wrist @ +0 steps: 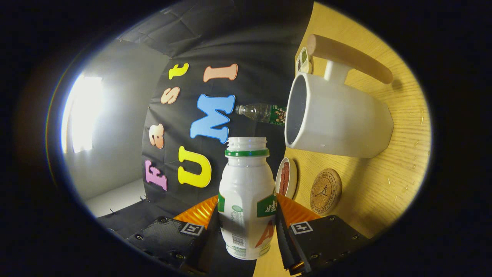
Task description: Take the bottle from table, then pour the juice into the cup, finally place the bottle on the coaster
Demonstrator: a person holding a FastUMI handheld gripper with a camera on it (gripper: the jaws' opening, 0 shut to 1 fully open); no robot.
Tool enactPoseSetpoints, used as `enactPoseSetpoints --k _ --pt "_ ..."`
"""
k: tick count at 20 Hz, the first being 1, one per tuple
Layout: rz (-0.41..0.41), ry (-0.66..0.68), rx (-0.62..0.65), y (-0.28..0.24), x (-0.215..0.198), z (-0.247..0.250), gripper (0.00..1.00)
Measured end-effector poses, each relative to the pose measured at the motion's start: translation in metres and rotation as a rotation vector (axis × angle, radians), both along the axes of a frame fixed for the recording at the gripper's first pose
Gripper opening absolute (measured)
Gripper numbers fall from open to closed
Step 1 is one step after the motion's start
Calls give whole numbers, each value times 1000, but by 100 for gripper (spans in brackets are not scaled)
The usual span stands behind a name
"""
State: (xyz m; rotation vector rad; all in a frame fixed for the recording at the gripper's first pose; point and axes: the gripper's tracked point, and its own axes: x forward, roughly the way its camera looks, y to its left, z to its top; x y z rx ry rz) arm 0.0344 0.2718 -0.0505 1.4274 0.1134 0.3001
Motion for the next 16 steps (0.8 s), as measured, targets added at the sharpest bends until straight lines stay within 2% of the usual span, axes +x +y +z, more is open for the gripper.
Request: enactPoseSetpoints --k 9,13,16 --pt "-2 1 82 1 7 -2 67" --pt "8 34 161 0 11 0 67" --pt "4 51 168 0 14 -1 67"
